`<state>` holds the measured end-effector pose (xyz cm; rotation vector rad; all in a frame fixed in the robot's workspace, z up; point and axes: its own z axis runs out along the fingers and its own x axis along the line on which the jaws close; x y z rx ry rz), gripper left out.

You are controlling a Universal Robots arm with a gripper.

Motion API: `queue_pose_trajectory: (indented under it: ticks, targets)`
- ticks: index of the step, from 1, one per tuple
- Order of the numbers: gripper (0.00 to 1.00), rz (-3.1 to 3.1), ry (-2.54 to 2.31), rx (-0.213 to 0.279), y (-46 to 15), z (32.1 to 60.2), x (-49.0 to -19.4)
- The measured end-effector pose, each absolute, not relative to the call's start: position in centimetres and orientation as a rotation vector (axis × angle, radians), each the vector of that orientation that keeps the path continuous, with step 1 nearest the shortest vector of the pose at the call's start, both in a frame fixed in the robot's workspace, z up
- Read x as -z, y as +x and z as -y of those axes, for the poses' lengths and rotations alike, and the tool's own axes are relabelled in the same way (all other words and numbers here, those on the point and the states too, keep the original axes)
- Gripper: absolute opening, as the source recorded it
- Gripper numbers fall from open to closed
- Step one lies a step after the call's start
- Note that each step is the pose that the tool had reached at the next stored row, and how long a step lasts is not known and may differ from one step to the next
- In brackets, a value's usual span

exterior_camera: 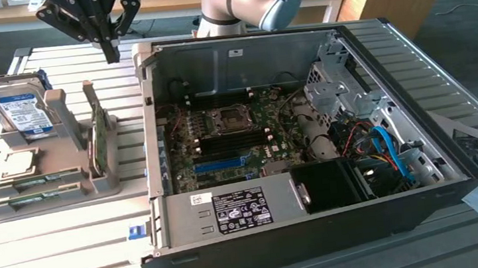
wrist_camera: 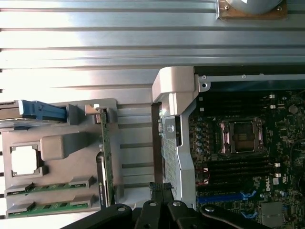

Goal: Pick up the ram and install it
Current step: 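Reach for the ram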

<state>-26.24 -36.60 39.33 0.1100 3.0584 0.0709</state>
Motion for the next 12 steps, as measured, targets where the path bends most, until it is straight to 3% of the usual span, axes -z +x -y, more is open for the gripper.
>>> queue_pose_trajectory:
  ticks: [12]
  targets:
    - [0.11,-3.132,0.115,-0.073,-25.87,37.07,-39.33]
